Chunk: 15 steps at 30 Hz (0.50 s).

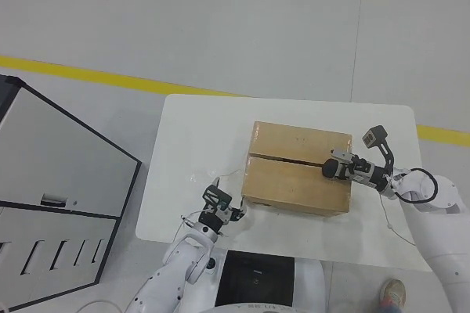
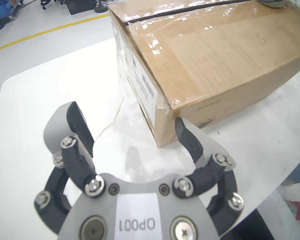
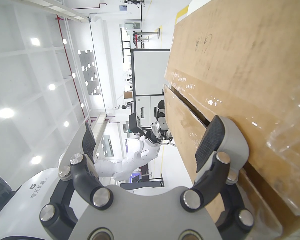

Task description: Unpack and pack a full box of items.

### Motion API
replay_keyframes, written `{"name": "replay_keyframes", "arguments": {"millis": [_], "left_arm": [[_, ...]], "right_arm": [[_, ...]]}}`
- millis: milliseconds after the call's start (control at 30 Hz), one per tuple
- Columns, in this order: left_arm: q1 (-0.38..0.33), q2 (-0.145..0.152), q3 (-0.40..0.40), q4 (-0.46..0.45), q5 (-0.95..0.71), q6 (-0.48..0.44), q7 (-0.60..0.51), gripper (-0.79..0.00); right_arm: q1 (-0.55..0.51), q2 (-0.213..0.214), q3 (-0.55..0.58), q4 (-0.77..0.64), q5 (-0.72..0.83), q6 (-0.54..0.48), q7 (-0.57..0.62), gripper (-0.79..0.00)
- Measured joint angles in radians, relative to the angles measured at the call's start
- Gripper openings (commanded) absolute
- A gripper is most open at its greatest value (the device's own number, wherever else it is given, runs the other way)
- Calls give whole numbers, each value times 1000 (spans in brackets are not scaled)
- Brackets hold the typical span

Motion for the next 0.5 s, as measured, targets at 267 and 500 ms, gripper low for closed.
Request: {"name": "replay_keyframes", "arguments": {"millis": [267, 500], "left_arm": [[-19, -1, -6, 13, -13, 57, 2, 0], [-53, 4, -35, 57, 5, 69, -14, 0]], "right_arm": [[0, 0, 0, 0, 0, 0, 0, 0], [0, 0, 0, 0, 0, 0, 0, 0]]}}
